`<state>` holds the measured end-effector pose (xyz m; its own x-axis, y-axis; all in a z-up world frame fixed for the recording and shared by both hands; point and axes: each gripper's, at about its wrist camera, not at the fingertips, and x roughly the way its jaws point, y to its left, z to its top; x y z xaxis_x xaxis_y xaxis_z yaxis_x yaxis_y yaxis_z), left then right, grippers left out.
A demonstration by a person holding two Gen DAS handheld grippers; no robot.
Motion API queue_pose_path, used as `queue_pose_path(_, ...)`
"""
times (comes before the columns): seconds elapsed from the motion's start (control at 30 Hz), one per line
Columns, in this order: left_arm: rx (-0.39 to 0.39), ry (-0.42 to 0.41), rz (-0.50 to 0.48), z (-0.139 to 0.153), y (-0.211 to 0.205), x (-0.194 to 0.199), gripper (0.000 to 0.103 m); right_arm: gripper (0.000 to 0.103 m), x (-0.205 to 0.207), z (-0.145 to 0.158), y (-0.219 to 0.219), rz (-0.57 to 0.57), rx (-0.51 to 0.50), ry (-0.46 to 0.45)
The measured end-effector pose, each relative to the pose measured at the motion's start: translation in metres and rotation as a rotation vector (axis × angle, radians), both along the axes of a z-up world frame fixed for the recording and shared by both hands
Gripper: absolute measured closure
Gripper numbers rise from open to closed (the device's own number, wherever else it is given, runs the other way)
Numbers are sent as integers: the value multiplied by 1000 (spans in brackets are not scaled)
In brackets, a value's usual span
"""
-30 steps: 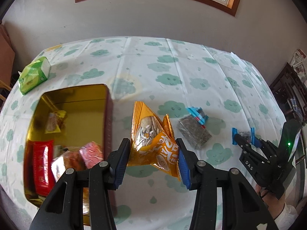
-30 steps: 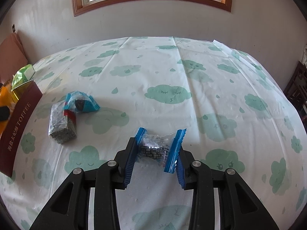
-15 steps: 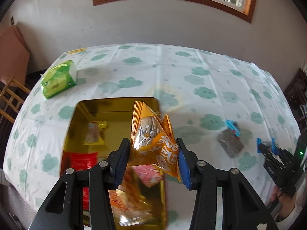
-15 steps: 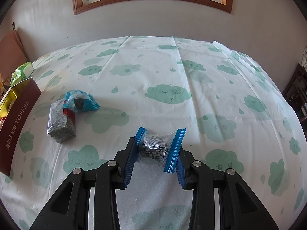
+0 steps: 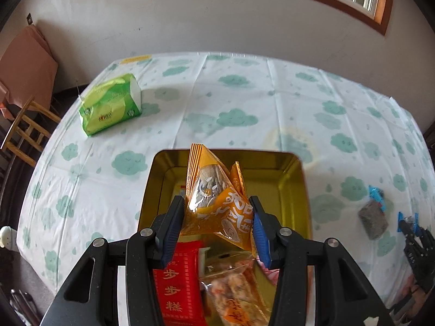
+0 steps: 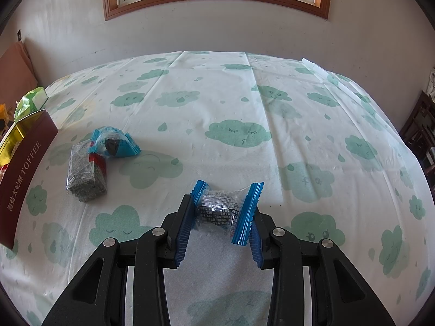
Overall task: Organize snacks
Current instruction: 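Carry the orange bag into the tin and open the left tool while the right tool holds the blue candy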
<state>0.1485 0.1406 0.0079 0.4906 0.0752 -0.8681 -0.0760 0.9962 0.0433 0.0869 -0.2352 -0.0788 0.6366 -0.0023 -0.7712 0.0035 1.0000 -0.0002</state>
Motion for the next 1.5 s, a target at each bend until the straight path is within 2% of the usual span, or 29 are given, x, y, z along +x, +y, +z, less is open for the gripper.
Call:
queue_pose_path(0.3, 21, 77, -53, -38, -8, 6, 59, 65, 0, 0, 1, 0, -1, 0)
queue_pose_path(0.63, 24, 115, -65, -57, -11, 6, 59, 65, 0, 0, 1, -1, -3, 0)
queue_pose_path(0.83, 25, 122, -62, -61, -10, 7, 57, 65, 0, 0, 1, -1, -4, 0)
queue_pose_path(1.07, 25, 124, -56, -63, -9, 7, 50, 65, 0, 0, 1, -1, -5, 0)
queue_pose_path(1.5, -1, 86, -59, -47, -11, 0, 44, 64, 0, 0, 2, -1, -6, 0)
